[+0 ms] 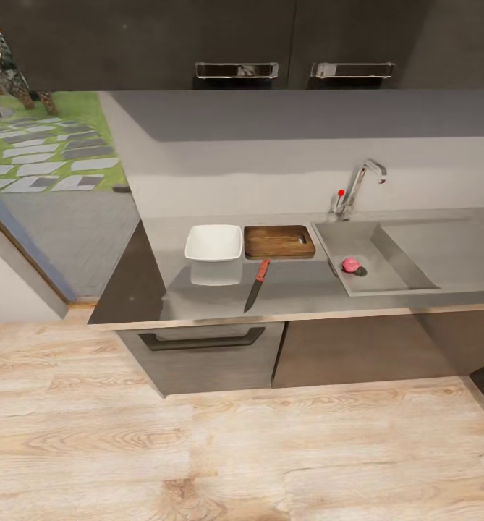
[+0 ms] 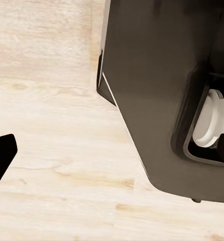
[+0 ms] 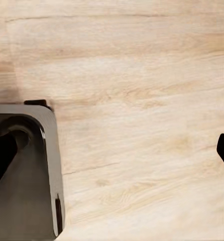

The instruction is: In the kitchen, take the Vidalia onion out of the sink, dice it on the chopping board with the paring knife, put the diced onion into the bowl on the countertop, then place both the paring knife and the chopping board into the sink.

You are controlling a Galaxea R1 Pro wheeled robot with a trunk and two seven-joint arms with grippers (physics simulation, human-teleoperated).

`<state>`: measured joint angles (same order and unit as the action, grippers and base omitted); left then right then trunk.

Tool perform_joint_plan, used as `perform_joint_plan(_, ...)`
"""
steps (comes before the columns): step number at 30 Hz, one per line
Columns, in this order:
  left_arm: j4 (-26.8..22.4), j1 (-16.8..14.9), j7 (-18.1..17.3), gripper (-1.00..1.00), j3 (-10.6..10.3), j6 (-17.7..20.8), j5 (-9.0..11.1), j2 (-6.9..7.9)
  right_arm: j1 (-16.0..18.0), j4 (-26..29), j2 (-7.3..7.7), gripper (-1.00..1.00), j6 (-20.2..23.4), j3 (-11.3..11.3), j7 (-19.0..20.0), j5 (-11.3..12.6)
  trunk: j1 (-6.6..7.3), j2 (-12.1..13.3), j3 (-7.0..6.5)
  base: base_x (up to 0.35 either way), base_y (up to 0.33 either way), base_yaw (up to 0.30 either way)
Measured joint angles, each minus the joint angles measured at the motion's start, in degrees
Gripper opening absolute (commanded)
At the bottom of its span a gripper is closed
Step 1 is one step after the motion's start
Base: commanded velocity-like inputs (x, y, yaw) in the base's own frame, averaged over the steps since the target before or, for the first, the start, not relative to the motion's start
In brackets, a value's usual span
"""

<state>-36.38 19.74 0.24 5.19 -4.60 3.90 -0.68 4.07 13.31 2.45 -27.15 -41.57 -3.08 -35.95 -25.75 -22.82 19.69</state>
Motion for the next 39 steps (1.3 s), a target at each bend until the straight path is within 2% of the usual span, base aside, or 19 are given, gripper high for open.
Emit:
perform_joint_plan(2,0.0,0.0,0.0,1.0,0.0,0.0,0.0,-0.03,0.0,0.3,-0.29,1.0,-1.7,0.1,2.3,0.5,0.0,0.0,0.0,0.0,-0.229,0.0)
perform_joint_plan(7,-0.1,0.0,0.0,1.0,0.0,0.0,0.0,-0.06,0.0,0.3,-0.48,1.0,-2.5,0.1,3.3,0.7,0.0,0.0,0.0,0.0,-0.283,0.0)
perform_joint_plan(33,0.0,0.0,0.0,1.0,0.0,-0.1,0.0,-0.06,0.0,0.3,-0.68,1.0,-2.9,0.3,3.4,0.7,0.01,0.0,-0.01,0.024,-0.306,0.0)
perform_joint_plan(39,0.0,0.0,0.0,1.0,0.0,-0.1,0.0,-0.06,0.0,0.2,-0.69,1.0,-2.9,0.4,3.4,0.7,0.01,0.0,-0.39,0.086,-0.307,0.0)
